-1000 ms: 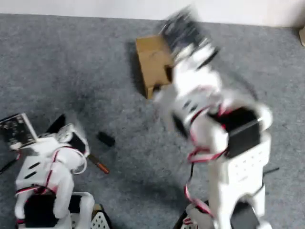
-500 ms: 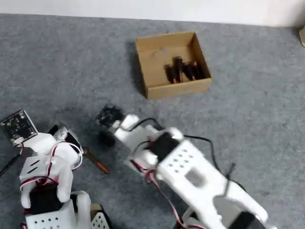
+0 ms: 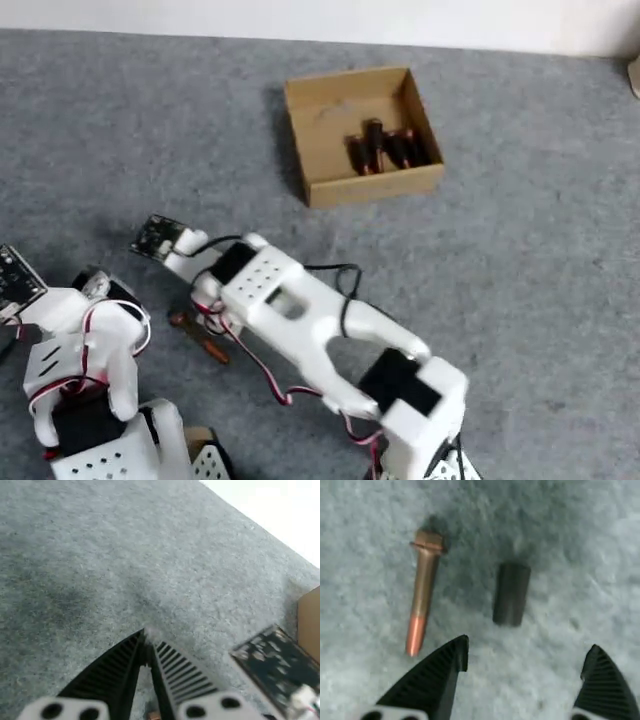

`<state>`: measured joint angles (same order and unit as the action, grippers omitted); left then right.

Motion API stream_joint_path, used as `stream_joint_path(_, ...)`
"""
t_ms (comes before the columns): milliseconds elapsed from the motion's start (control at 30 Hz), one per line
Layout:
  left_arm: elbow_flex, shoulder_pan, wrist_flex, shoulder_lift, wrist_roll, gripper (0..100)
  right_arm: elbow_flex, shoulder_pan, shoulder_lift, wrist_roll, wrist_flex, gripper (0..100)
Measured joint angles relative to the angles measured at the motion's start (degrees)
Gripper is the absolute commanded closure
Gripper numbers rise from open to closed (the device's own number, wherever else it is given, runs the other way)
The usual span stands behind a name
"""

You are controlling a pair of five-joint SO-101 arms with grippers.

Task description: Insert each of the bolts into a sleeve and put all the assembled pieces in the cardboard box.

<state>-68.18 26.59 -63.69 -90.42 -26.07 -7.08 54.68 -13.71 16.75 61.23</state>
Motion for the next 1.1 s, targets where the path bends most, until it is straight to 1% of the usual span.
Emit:
stream_joint_path(200, 0.00, 0.09, 0.18, -0.26, 0.00, 99, 4.04, 0.09, -4.92, 0.00, 0.00, 66.6)
stream_joint_path(367, -2.90, 0.09, 3.52, -0.44, 0.00, 99, 4.66, 0.09, -5.27, 0.00, -0.09, 66.6)
stream_joint_path(433, -3.69, 0.09, 5.01, 0.18, 0.00, 99, 4.66, 0.09, -5.27, 0.00, -1.85, 66.6)
stream_joint_path(600, -3.69, 0.18, 5.71, 0.18, 0.00, 99, 4.66, 0.18, -7.38, -0.18, -6.77, 66.6)
stream_joint_path(700, -3.69, 0.18, 5.80, 0.18, 0.00, 99, 4.66, 0.18, -10.90, -3.52, -7.30, 66.6)
stream_joint_path(933, -3.69, 0.18, 5.80, 0.18, 0.00, 99, 7.12, 0.18, -14.42, -8.09, -7.21, 67.3)
stream_joint_path(1000, -3.69, 0.18, 5.80, 0.18, 0.00, 99, 7.12, 0.18, -15.91, -8.62, -7.21, 73.8)
stream_joint_path(1100, -3.69, 0.18, 5.80, 0.18, 0.00, 99, 7.56, 0.18, -16.88, -8.88, -7.21, 94.9)
